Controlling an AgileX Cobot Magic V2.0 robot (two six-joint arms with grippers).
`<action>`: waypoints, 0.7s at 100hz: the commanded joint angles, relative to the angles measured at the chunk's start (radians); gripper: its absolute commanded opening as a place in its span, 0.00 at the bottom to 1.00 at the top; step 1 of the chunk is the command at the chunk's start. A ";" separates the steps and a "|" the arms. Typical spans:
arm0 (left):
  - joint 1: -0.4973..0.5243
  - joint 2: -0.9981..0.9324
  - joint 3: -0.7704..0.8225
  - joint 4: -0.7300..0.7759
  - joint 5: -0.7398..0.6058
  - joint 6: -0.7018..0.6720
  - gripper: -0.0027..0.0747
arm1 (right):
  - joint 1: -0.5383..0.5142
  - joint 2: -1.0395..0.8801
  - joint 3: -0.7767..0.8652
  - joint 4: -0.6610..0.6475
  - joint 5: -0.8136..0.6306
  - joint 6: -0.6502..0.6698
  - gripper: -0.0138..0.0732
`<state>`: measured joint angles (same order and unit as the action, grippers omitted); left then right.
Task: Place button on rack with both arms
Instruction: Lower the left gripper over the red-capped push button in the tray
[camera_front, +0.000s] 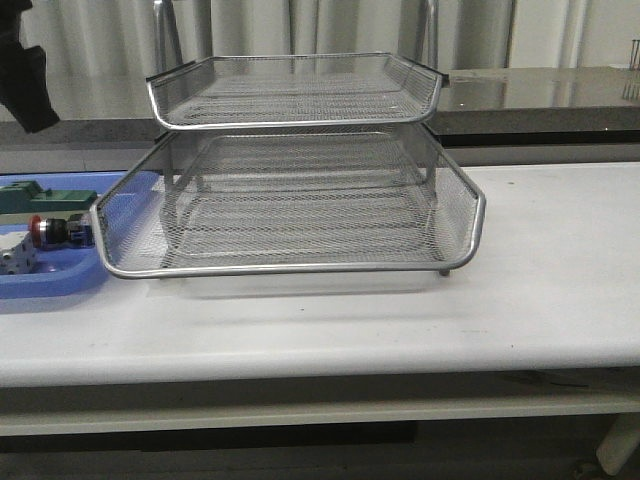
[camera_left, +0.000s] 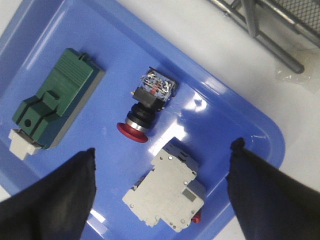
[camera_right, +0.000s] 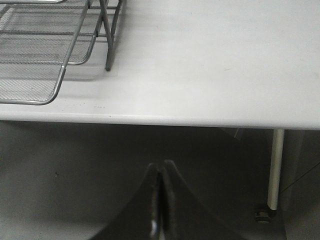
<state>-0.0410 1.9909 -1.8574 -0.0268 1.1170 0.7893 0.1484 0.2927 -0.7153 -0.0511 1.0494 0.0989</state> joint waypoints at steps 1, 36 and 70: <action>0.000 -0.004 -0.075 0.009 -0.003 0.016 0.72 | -0.001 0.012 -0.030 -0.013 -0.065 -0.001 0.08; 0.000 0.125 -0.133 0.013 -0.038 0.062 0.72 | -0.001 0.012 -0.030 -0.013 -0.065 -0.001 0.08; 0.000 0.217 -0.167 0.009 -0.076 0.070 0.72 | -0.001 0.012 -0.030 -0.013 -0.065 -0.001 0.08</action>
<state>-0.0410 2.2523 -1.9761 -0.0096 1.0759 0.8590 0.1484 0.2927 -0.7153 -0.0511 1.0494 0.0989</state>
